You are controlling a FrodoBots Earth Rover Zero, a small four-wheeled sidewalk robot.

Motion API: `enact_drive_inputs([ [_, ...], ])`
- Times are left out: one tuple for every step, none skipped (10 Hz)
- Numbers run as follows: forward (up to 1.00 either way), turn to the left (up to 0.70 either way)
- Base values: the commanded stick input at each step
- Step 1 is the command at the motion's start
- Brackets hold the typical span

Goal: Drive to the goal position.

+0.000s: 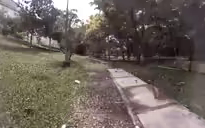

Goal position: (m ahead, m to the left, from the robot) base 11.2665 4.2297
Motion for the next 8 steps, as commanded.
enact_drive_inputs([
  [0.70,0.05],
  [0.70,0.18],
  [0.70,0.00],
  [0.70,0.00],
  [0.70,0.00],
  [0.70,0.00],
  [0.70,0.00],
  [0.70,0.00],
])
